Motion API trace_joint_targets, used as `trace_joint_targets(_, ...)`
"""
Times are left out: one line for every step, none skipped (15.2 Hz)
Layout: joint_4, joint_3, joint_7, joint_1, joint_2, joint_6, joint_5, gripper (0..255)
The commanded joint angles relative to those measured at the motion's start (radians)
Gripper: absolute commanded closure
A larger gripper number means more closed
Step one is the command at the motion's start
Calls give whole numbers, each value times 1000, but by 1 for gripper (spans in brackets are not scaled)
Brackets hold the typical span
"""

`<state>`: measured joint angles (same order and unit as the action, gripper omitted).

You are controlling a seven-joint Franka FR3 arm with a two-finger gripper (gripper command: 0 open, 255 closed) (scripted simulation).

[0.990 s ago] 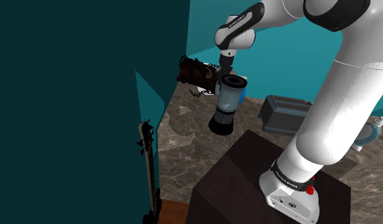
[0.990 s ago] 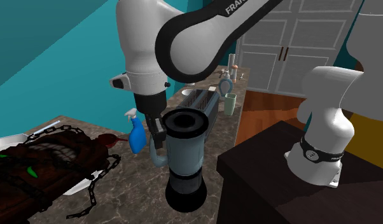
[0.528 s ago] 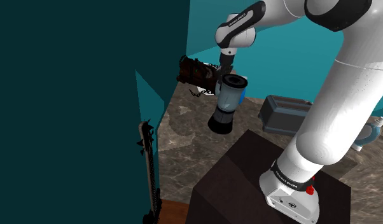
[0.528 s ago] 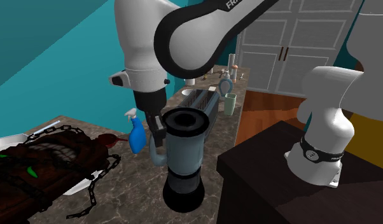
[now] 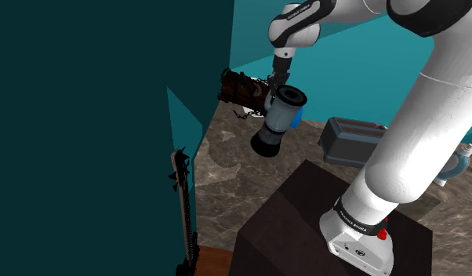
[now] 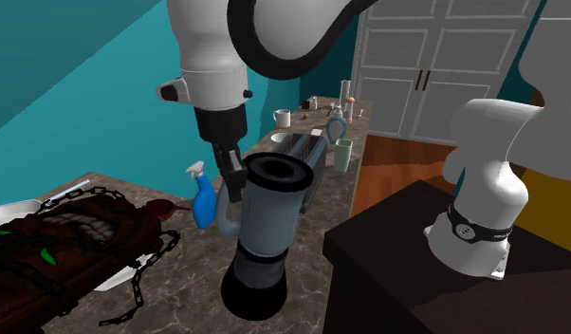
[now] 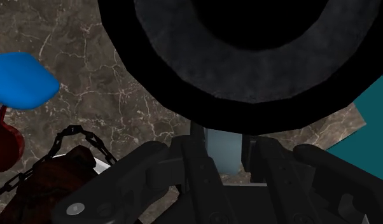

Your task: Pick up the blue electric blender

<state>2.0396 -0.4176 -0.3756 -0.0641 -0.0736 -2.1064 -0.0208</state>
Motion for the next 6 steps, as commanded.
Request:
trace_joint_targets(-26,0,4,1,10,30,4,255)
trace_joint_targets(-34,0,5,1,15,43,7,255)
trace_joint_targets(-43,0,7,2,20,55,9,255)
trace_joint_targets(-52,0,8,2,24,68,11,255)
trace_joint_targets(-53,0,8,2,25,70,11,255)
trace_joint_targets(-53,0,8,2,25,70,11,255)
